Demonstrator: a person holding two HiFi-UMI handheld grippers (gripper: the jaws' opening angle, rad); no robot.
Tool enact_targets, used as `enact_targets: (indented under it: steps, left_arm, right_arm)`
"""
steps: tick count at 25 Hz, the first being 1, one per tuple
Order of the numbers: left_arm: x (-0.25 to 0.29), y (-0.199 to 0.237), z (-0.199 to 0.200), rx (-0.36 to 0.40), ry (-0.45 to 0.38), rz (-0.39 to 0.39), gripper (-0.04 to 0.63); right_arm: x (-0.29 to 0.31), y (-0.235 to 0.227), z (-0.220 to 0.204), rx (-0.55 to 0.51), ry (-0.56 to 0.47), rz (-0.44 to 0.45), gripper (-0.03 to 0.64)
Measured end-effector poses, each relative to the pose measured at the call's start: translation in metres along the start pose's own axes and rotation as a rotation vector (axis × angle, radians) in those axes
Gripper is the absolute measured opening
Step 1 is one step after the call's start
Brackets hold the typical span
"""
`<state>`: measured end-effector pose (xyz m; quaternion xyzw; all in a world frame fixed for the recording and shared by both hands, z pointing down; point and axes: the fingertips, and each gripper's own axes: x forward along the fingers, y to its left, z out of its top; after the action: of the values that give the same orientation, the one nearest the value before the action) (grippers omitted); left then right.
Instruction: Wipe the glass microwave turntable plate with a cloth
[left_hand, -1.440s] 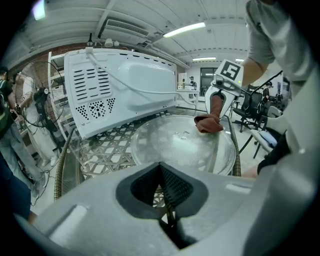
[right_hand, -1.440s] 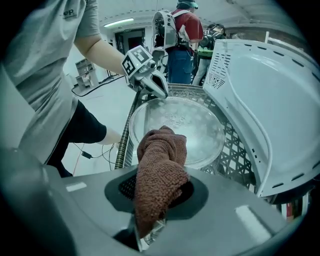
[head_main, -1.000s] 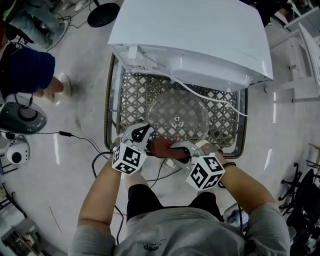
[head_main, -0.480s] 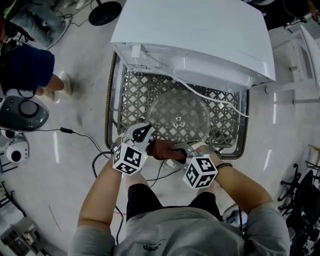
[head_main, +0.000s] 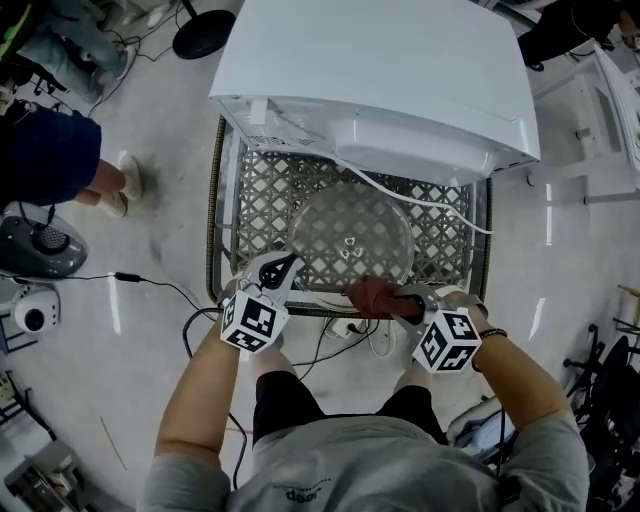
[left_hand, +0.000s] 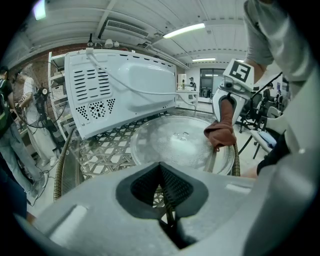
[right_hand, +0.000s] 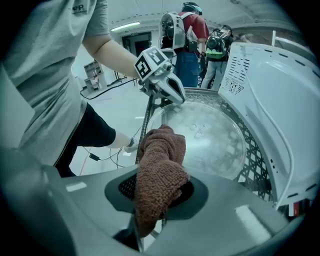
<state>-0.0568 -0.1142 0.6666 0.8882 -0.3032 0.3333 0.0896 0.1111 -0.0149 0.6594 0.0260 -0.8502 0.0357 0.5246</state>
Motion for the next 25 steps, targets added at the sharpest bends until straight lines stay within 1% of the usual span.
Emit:
enact_targets:
  steps: [2,6,10,17,19,22,25]
  left_arm:
    - [0.0,0.0,0.0,0.0,0.001,-0.001,-0.003]
    - [0.0,0.001,-0.001,0.0,-0.002,-0.001,-0.003]
    - [0.002,0.0,-0.003,0.005,0.008,0.001,-0.003]
    - [0.003,0.0,-0.003,0.002,0.022,0.032,-0.003]
    - [0.005,0.001,-0.005,-0.007,0.041,0.031,-0.003]
    - [0.008,0.002,-0.008,0.005,0.089,0.023,-0.003]
    - [0.011,0.002,-0.009,-0.009,0.134,0.015,-0.003]
  right_arm:
    - [-0.003,-0.001,-0.007,0.024,0.008,-0.005,0.098]
    - [0.0,-0.002,-0.008,0.042,0.001,-0.015,0.098]
    - [-0.002,-0.002,-0.005,0.053,-0.033,-0.026,0.1]
    - [-0.004,-0.004,0.003,0.063,-0.059,-0.055,0.1]
    - [-0.005,-0.008,0.008,0.07,-0.084,-0.076,0.1]
    - [-0.007,-0.015,0.018,0.086,-0.136,-0.102,0.1]
    - [-0.015,-0.019,0.03,0.094,-0.19,-0.108,0.1]
